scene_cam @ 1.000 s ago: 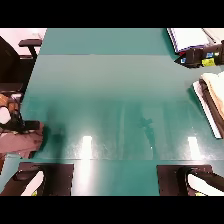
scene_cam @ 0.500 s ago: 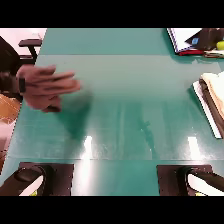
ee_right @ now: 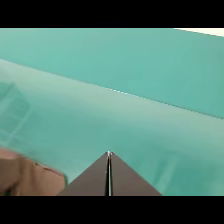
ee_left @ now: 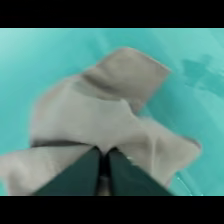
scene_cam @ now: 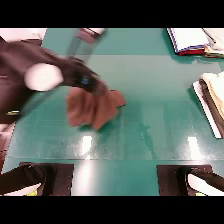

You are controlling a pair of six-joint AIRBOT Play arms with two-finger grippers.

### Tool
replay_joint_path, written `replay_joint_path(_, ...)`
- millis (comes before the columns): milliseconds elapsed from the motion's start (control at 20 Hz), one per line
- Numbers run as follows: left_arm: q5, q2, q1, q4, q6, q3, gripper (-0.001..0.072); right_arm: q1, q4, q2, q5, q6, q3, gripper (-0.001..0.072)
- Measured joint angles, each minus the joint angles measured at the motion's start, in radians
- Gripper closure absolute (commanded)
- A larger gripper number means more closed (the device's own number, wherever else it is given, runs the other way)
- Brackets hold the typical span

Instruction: Fold the shirts.

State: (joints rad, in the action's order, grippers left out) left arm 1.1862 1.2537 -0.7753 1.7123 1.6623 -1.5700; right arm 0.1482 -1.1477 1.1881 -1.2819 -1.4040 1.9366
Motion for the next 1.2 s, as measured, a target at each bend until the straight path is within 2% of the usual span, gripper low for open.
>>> replay_joint_path(100,-0.063,0.078,-0.035,-0.042,-0.012,-0.023,0.0192,-0.012,-0.01,0.0,-0.021,0.0,0.008,0.0695)
replay_joint_path(250,-0.09,0.13,-0.011,-0.071,-0.019,-0.076,0.0192,-0.029,-0.018,0.0,-0.048,0.0,0.013,0.0695)
replay_joint_path(500,-0.029,0.143,0.216,-0.127,-0.016,-0.087,0.0192,-0.037,-0.023,0.001,-0.073,0.0,0.003,0.0695)
replay_joint_path(700,-0.003,0.146,0.418,-0.257,-0.014,0.061,0.0192,-0.039,-0.023,0.001,-0.083,-0.001,-0.04,0.0695)
replay_joint_path(850,-0.043,0.15,0.519,-0.356,-0.017,0.229,0.0207,-0.039,-0.023,0.001,-0.084,-0.001,-0.084,0.0695)
replay_joint_path(1000,-0.136,0.174,0.559,-0.445,-0.041,0.356,0.0208,-0.039,-0.023,0.002,-0.077,-0.001,-0.121,0.0695)
replay_joint_path(1200,-0.231,0.238,0.576,-0.589,-0.103,0.417,0.0208,-0.039,-0.023,0.002,-0.072,-0.002,-0.154,0.0695)
